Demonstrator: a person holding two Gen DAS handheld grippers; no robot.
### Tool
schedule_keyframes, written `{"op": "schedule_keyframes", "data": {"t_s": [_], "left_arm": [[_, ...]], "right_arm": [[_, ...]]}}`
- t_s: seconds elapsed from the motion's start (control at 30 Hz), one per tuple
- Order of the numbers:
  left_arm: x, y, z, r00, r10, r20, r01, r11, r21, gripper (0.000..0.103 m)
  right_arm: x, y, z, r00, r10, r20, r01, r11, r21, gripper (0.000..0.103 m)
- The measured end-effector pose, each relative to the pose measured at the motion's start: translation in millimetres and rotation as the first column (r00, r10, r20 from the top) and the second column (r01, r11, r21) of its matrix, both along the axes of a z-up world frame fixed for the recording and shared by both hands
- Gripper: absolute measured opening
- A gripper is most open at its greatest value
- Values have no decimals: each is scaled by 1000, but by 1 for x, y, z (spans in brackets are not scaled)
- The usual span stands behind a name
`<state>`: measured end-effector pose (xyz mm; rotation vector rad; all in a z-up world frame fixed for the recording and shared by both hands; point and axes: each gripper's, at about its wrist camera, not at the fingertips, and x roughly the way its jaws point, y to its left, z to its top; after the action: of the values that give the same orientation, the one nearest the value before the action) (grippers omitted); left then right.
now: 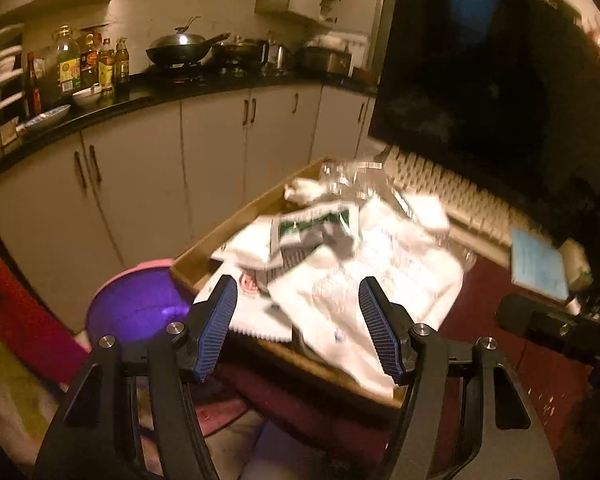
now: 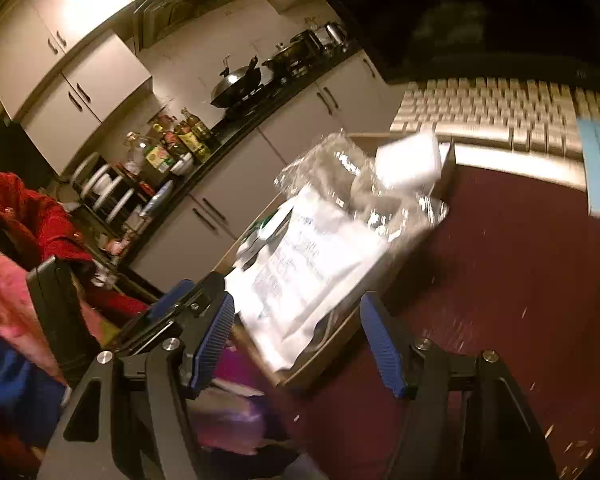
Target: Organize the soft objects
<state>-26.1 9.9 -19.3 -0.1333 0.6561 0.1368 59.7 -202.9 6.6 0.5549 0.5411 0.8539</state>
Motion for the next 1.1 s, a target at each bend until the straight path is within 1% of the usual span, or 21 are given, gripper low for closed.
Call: {"op": "schedule_keyframes", "data": {"t_s": [0.07, 0.2, 0.33, 0.4, 0.47, 0.5, 0.6, 0.73, 0.83, 1.0, 1.1], "left_arm": [[-3, -11, 5, 999, -27, -33, 28, 999, 17, 64], [-7, -22, 6, 998, -4, -57, 5, 1000, 28, 64], [-11, -30, 5, 998, 3, -56, -1, 999, 32, 64], [-10, -33, 3, 997, 7, -74, -4, 999, 41, 64], [-10, -36, 2, 997, 9, -73, -6, 999, 49, 64], [-11, -37, 3, 998, 8, -69, -5, 999, 49, 64], [-11, -41, 5, 998, -4, -57, 7, 999, 54, 64], [-12, -43, 8, 999, -4, -51, 7, 998, 62, 64], [-11, -42, 7, 999, -3, -53, 6, 998, 61, 64], [-11, -47, 8, 999, -4, -47, 9, 996, 94, 64], [-15, -49, 10, 999, -8, -31, 11, 995, 97, 64]], "right_arm": [[-2, -5, -4, 1000, -20, -1, 20, 1000, 9, 66], [-4, -14, -13, 999, -22, -29, 23, 999, 37, 66], [-9, -26, -19, 996, -76, -38, 77, 996, 33, 66], [-8, -33, -23, 996, -61, -67, 65, 996, 62, 74], [-6, -35, -27, 995, -32, -94, 40, 996, 82, 75], [-5, -36, -27, 994, -36, -102, 44, 996, 80, 75], [-8, -35, -25, 994, -56, -91, 59, 998, 31, 76], [-15, -35, -24, 991, -124, -47, 123, 992, -18, 76], [-14, -32, -24, 989, -142, -37, 138, 987, -82, 76], [-19, -31, -22, 992, -119, -31, 116, 988, -97, 76], [-24, -33, -20, 990, -136, -18, 134, 985, -112, 76]]}}
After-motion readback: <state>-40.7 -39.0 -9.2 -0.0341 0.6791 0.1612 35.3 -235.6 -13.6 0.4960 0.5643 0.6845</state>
